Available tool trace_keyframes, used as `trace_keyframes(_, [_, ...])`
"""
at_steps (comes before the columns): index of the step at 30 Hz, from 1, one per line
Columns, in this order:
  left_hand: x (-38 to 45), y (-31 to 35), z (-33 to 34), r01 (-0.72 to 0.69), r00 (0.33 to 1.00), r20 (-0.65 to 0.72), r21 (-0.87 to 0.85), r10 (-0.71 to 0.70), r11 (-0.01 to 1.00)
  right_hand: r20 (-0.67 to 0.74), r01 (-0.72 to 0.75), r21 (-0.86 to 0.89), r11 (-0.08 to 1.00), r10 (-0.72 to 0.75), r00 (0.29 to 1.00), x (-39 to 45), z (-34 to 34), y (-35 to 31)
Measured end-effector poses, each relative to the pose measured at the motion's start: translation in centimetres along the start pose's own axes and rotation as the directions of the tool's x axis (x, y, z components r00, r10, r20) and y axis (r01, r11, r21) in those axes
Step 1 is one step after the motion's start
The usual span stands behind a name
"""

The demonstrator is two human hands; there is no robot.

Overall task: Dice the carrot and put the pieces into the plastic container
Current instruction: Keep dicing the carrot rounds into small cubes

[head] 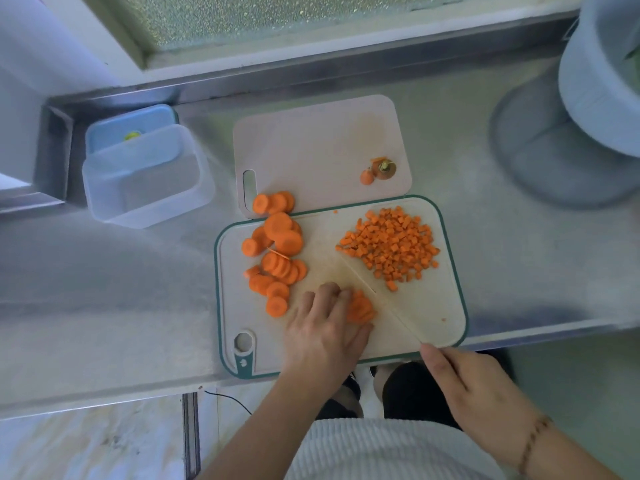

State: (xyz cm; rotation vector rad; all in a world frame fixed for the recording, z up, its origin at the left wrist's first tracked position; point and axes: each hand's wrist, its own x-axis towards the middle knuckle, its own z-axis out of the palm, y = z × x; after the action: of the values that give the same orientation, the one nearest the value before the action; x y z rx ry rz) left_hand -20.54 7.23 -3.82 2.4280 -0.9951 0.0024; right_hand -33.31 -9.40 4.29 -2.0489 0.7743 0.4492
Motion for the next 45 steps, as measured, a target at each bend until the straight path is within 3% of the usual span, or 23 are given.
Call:
trace_keyframes(4, [0.4, -1.6, 0.4, -0.267, 0.964, -0.024, -0.099, 0.266, 0.959, 0.048, 0.044, -0.035, 0.998, -0.043, 0.998, -1.0, -0.4, 0.5])
trace_keyframes(6, [0.4, -2.0, 0.8, -0.313, 0.949, -0.023, -0.143, 0.313, 0.939, 0.088, 0.014, -0.083, 0.996, -0.007, 0.996, -1.3, -0.3, 0.4])
trace_keyframes(11, [0.6, -2.1, 1.3, -0.314, 0.949, -0.098, -0.216, 0.299, 0.925, 0.115, -0.052, -0.172, 0.984, 0.072, 0.991, -1.5, 0.0, 0.9])
trace_keyframes(16, [0.5, -2.2, 1.7, -0.29, 0.957, -0.101, -0.247, 0.273, 0.925, 0.097, 0.013, -0.192, 0.981, 0.005, 0.995, 0.2, 1.3, 0.0])
trace_keyframes(28, [-0.1, -1.7, 1.5, -0.225, 0.974, -0.094, -0.265, 0.207, 0.938, 0.058, 0.013, 0.119, 0.993, -0.02, 0.998, -0.2, 0.1, -0.2])
trace_keyframes(39, [-0.2, -1.7, 1.9, -0.264, 0.964, -0.109, -0.252, 0.244, 0.931, 0.086, -0.014, -0.064, 0.998, 0.02, 0.996, -0.9, 1.1, 1.0])
trace_keyframes(45, [0.1, -1.5, 1.7, -0.267, 0.962, -0.135, -0.268, 0.238, 0.926, 0.07, 0.067, -0.065, 0.996, -0.062, 0.996, 2.5, 1.8, -1.2])
